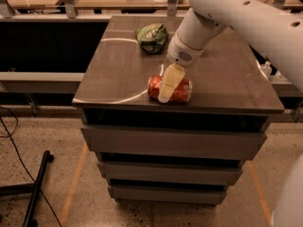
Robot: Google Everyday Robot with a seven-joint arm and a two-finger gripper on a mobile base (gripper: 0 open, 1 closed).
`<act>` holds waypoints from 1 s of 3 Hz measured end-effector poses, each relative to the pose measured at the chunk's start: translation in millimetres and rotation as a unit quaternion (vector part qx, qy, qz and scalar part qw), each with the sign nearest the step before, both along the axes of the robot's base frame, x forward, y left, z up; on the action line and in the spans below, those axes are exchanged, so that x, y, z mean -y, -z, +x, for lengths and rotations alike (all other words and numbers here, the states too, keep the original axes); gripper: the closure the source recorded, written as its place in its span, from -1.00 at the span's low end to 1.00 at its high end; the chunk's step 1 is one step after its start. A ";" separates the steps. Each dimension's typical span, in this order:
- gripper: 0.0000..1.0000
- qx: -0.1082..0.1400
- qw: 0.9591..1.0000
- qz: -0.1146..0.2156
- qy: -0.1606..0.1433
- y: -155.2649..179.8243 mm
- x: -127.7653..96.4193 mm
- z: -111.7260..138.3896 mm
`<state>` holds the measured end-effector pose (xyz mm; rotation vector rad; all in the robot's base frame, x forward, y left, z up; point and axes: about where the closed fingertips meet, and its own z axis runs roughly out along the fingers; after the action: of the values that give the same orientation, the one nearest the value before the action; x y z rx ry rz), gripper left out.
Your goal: Knock coke can over
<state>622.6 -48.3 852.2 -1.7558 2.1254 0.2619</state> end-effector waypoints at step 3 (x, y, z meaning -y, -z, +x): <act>-1.00 0.024 0.999 0.028 0.031 -1.2 30.6 -8.2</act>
Offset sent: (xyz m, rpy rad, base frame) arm -0.0112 -0.0392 0.0005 0.0539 -0.0444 -0.0695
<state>614.4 -78.9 853.3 -1.6448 2.1138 0.2578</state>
